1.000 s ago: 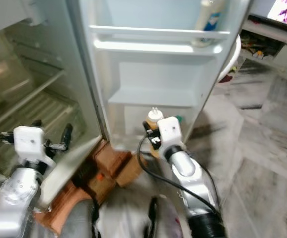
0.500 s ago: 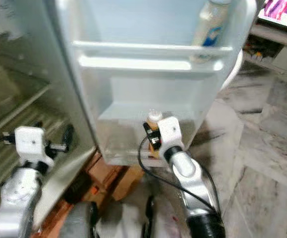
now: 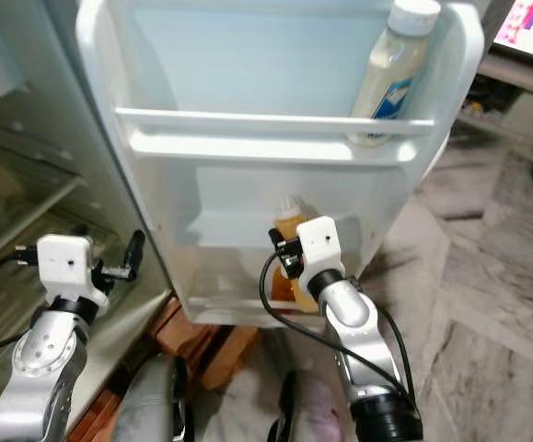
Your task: Restocking fridge
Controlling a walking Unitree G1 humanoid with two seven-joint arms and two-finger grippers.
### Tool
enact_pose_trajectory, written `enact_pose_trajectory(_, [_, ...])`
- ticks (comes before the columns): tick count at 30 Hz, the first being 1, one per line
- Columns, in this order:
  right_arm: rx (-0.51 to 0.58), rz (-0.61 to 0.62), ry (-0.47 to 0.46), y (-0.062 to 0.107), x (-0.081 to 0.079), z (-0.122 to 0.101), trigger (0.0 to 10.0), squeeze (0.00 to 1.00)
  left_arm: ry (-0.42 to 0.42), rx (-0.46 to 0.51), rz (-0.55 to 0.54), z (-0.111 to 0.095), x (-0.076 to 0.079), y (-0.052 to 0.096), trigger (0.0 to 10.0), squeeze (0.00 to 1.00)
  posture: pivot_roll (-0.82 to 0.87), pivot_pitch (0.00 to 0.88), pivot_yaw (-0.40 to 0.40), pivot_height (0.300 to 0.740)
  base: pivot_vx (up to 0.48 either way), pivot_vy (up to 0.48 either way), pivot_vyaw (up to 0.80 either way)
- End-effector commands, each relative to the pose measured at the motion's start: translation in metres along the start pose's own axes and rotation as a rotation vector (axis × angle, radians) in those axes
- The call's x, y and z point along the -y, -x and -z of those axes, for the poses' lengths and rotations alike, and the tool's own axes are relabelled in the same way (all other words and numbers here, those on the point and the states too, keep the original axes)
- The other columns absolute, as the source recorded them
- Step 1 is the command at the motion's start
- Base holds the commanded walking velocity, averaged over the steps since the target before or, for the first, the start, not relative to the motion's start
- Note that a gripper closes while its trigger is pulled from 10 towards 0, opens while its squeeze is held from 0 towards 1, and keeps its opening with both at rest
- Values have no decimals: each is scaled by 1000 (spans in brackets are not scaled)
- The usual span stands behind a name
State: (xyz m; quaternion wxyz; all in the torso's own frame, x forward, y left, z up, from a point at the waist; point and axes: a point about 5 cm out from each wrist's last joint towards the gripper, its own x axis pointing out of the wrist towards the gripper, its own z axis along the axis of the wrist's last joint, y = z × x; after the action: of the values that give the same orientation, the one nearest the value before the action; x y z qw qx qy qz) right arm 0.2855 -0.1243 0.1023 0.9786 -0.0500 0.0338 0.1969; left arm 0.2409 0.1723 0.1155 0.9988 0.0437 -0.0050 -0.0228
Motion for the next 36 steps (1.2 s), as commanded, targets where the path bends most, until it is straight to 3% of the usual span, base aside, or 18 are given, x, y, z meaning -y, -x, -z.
enact_pose_trajectory(1, [12, -76, -29, 1, -9, -3, 10000, 0, -12, 3, -11, -3, -3, 1, 10000, 0, 113, 99, -46, 631, 0, 0, 0])
enact_pose_trajectory(9, [25, -290, -70, 6, -26, -6, 10000, 0, -16, 0, -12, -3, -4, 2, 10000, 0, 122, 101, -45, 621, 0, 0, 0])
enact_pose_trajectory(22, [36, -339, 16, 2, -33, -7, 10000, 0, -18, -9, -6, -4, -4, 4, 10000, 0, 134, 111, -43, 546, 0, 0, 0])
enact_pose_trajectory(32, [122, -374, 129, -13, -44, -18, 10000, 0, -37, -12, -34, -6, -8, 5, 10000, 0, 144, 144, -35, 546, 0, 0, 0])
enact_pose_trajectory(36, [154, -331, 218, -33, -46, -17, 10000, 0, -47, -7, -40, -10, -9, 7, 10000, 0, 165, 168, -34, 546, 0, 0, 0])
